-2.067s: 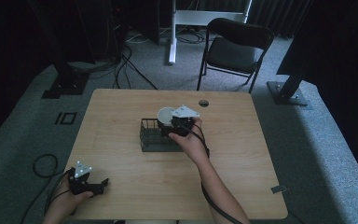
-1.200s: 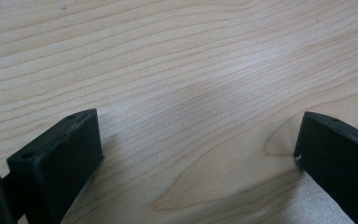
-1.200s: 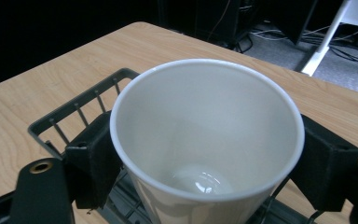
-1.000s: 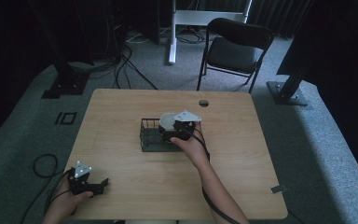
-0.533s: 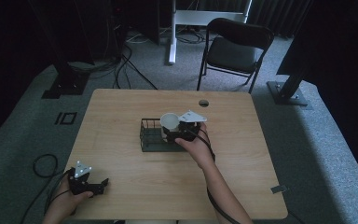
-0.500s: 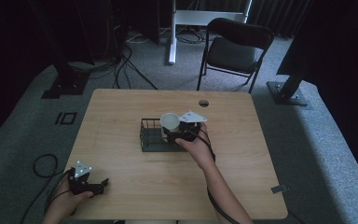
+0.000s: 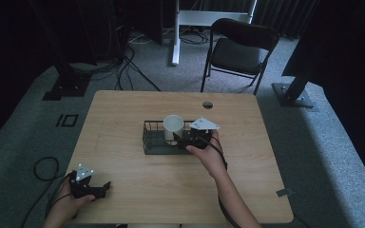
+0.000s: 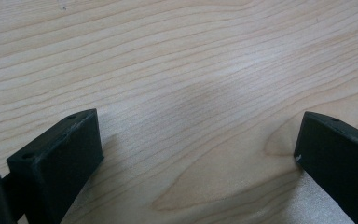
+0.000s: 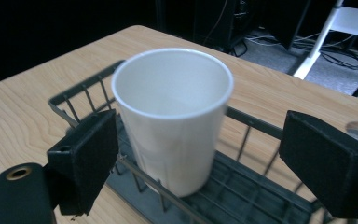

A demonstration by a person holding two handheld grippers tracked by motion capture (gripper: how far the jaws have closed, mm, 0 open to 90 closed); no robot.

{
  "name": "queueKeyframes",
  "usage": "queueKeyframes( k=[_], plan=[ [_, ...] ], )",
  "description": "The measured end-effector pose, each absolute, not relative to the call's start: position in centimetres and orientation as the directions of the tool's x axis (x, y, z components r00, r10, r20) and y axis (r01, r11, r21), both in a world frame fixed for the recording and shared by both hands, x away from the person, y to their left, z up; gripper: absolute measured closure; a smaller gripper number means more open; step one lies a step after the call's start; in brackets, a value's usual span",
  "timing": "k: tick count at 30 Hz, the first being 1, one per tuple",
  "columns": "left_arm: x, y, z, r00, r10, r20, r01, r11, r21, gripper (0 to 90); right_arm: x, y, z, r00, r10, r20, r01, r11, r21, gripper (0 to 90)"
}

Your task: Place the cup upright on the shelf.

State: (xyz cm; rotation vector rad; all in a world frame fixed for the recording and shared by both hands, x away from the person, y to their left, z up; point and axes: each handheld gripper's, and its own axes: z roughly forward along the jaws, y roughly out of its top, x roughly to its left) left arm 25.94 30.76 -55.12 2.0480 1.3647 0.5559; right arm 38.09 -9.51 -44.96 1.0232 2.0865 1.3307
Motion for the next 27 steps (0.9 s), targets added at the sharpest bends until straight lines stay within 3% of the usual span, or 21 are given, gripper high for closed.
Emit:
queueKeyframes(
  k=[27],
  plan=[
    [25.9,30.8,-55.1,0.381,0.925,0.011,0.669,-0.284,0.687,1.1,36.0,-16.1,-46.8,-0.542,0.841,0.009,0.376,0.233,0.897,11.8]
  ],
)
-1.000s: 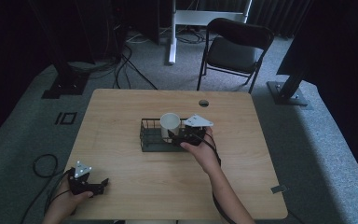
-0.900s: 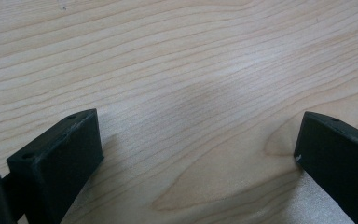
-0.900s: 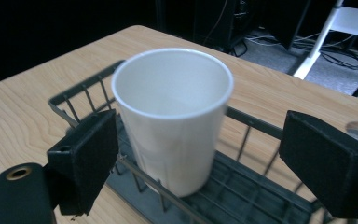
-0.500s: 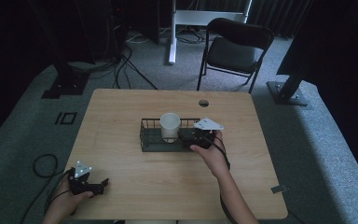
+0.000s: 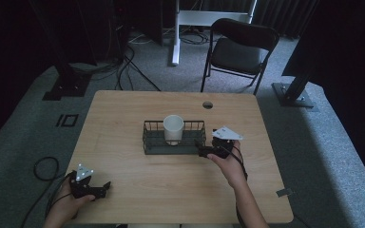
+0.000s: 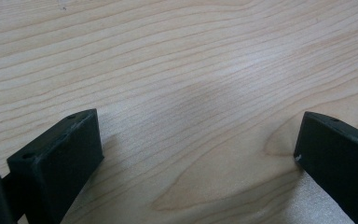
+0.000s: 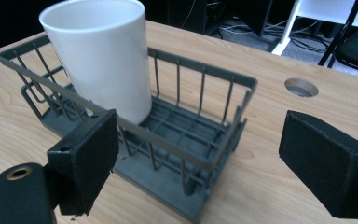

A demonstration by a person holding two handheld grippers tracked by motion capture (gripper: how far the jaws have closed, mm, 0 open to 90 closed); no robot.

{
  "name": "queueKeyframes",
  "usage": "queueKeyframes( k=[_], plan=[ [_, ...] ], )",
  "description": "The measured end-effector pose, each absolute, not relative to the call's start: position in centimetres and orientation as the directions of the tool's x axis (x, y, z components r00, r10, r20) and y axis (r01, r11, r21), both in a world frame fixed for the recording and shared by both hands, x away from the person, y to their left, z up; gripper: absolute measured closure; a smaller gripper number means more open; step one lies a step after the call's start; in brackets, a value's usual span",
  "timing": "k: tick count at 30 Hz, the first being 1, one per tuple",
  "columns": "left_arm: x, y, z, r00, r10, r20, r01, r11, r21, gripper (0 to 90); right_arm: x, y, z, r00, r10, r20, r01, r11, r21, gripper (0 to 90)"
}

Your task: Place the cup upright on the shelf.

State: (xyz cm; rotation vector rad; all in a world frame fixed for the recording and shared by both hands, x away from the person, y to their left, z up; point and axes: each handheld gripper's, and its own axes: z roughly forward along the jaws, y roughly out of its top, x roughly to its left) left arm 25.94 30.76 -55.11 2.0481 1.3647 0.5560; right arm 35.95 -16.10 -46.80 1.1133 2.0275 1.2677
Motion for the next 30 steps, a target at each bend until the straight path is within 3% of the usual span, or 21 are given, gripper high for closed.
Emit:
queueKeyframes(
  k=[30],
  plan=[
    [25.9,30.8,-55.1,0.38,0.925,0.011,0.669,-0.284,0.687,1.2,34.0,-24.7,-52.2,-0.382,0.924,0.027,0.507,0.185,0.842,11.8]
  ],
)
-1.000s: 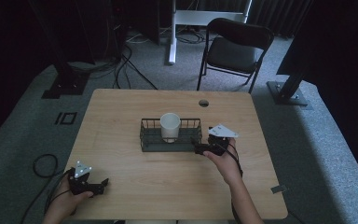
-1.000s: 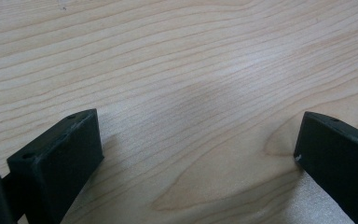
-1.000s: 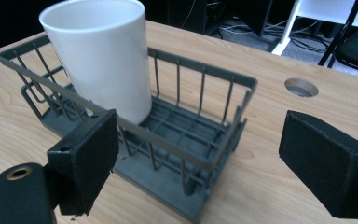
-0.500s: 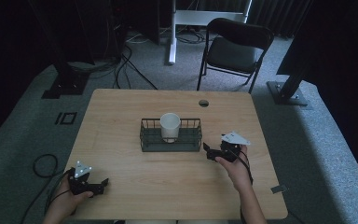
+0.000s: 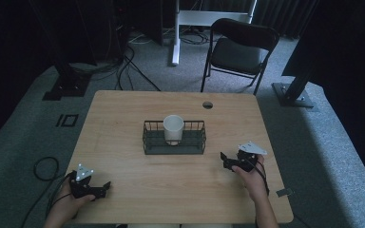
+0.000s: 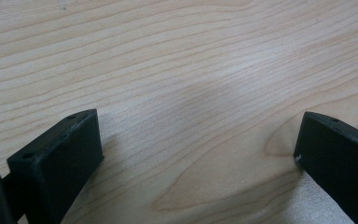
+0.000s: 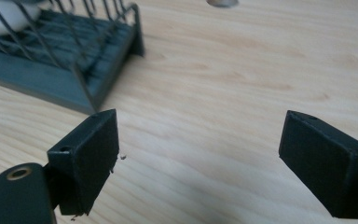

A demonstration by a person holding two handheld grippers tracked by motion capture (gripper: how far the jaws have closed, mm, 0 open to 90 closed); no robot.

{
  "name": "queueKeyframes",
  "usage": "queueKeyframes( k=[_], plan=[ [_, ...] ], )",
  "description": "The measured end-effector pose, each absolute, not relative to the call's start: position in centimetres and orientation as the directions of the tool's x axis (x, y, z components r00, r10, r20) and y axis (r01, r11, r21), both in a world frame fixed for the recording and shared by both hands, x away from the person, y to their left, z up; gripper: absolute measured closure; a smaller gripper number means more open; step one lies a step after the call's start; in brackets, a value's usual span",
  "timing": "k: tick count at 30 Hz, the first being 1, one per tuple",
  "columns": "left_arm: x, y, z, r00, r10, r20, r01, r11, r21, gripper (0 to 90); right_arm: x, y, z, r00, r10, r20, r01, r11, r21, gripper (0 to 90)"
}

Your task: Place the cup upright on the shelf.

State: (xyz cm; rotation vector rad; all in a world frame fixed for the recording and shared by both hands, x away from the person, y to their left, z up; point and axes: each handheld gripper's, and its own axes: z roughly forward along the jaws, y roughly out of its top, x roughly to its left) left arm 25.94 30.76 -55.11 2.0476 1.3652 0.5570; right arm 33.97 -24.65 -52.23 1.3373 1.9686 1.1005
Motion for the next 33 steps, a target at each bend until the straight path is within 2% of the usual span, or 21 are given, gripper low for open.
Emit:
queueKeyframes(
  k=[15,33],
  plan=[
    [25.9,30.8,-55.1,0.381,0.925,0.012,0.668,-0.284,0.687,1.2,32.3,-29.1,-54.1,-0.278,0.96,0.036,0.58,0.138,0.803,11.9],
    [25.9,30.8,-55.1,0.381,0.925,0.012,0.668,-0.284,0.687,1.2,31.1,-32.6,-55.1,-0.177,0.984,0.012,0.657,0.109,0.746,11.9]
  ],
)
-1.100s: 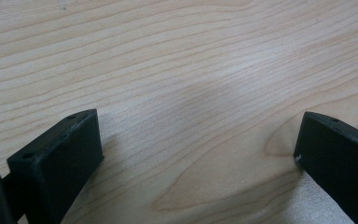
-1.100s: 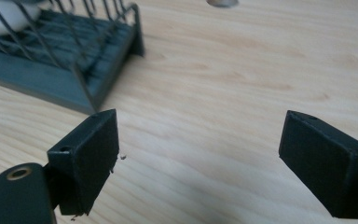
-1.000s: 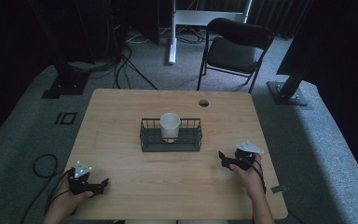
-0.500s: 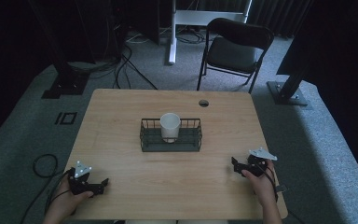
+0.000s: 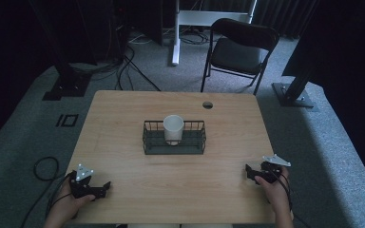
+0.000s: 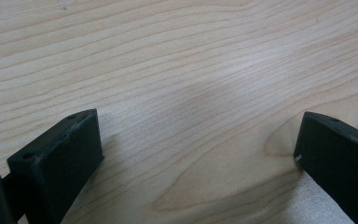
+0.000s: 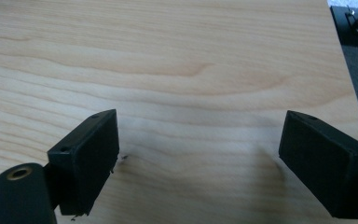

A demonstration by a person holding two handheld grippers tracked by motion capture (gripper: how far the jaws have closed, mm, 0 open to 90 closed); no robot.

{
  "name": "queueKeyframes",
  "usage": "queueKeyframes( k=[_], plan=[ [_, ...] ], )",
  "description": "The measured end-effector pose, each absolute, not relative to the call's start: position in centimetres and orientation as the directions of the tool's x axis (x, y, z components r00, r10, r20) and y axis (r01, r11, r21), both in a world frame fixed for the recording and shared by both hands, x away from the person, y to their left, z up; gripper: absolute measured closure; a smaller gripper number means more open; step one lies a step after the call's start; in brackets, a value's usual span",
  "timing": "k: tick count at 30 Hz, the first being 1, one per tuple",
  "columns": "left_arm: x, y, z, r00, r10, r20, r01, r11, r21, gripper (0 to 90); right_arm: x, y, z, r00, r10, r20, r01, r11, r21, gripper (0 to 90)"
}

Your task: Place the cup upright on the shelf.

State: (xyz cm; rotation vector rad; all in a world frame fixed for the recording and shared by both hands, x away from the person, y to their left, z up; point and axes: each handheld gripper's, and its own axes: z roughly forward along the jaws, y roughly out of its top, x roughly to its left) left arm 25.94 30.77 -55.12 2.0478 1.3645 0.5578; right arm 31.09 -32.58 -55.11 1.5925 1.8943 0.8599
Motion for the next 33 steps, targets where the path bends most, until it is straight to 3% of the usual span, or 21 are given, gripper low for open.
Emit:
queueKeyframes(
  k=[14,23,33],
  plan=[
    [25.9,30.8,-55.1,0.38,0.925,0.012,0.668,-0.284,0.687,1.2,30.5,-32.9,-55.3,-0.21,0.978,0.01,0.674,0.137,0.726,13.0],
    [25.9,30.8,-55.1,0.381,0.925,0.012,0.668,-0.284,0.687,1.2,29.9,-32.3,-55.4,-0.347,0.938,0.009,0.648,0.233,0.725,11.9],
    [25.9,30.8,-55.1,0.38,0.925,0.012,0.668,-0.284,0.687,1.2,30.0,-32.3,-55.4,-0.346,0.938,0.011,0.649,0.231,0.725,11.8]
  ],
)
